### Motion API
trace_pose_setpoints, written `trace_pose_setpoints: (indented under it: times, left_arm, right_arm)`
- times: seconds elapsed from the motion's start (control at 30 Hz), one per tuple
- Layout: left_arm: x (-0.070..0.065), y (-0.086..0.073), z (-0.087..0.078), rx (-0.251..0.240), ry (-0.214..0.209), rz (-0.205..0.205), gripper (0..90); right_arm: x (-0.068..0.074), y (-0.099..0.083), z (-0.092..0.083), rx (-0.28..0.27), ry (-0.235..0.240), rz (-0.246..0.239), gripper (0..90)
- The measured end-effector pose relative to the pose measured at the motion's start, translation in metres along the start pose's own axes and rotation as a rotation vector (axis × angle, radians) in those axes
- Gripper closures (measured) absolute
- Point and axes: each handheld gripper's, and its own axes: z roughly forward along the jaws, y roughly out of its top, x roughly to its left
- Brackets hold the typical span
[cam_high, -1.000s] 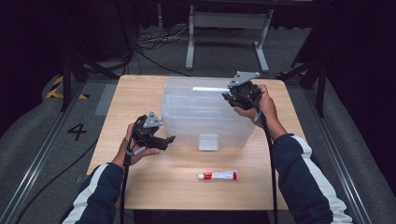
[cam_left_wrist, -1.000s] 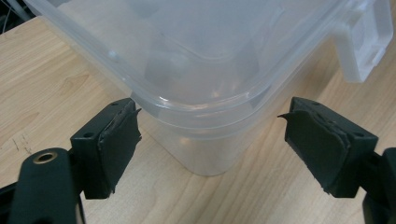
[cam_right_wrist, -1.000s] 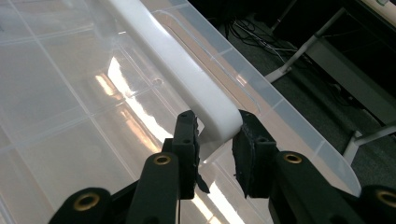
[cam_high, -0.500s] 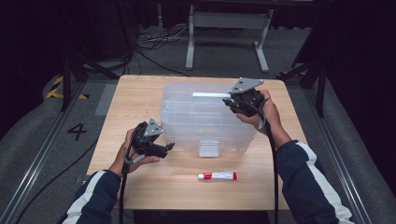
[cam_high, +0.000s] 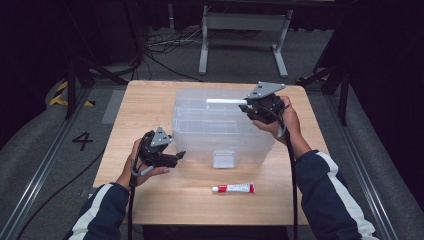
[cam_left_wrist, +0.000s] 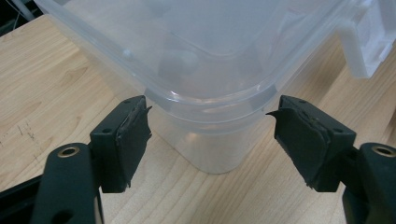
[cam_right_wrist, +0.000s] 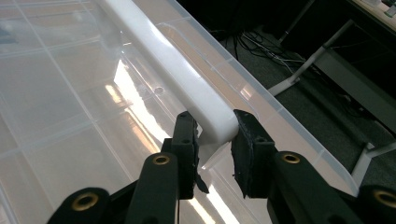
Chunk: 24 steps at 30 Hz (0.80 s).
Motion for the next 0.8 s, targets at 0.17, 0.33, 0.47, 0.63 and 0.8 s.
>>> trace_pose_setpoints:
  times: [0.17, 0.33, 0.47, 0.63, 0.8]
  left_arm:
    - [0.001, 0.0, -0.007, -0.032, 0.0, -0.004, 29.6]
    - [0.003, -0.002, -0.01, -0.036, 0.008, -0.014, 30.5]
    - [0.003, -0.002, -0.01, -0.036, 0.011, -0.009, 30.7]
    - [0.004, -0.001, -0.01, -0.043, 0.015, -0.008, 31.5]
    - [0.005, 0.0, -0.013, -0.065, 0.006, -0.012, 34.7]
  right_arm:
    - [0.0, 0.002, 0.0, 0.012, 0.002, -0.001, 72.1]
    - [-0.002, 0.004, 0.0, 0.021, 0.004, 0.009, 72.1]
    - [-0.004, 0.007, 0.0, 0.024, 0.003, 0.02, 72.0]
    - [-0.012, 0.015, 0.0, 0.043, 0.019, 0.036, 71.7]
    - [-0.018, 0.021, 0.001, 0.056, 0.024, 0.058, 71.3]
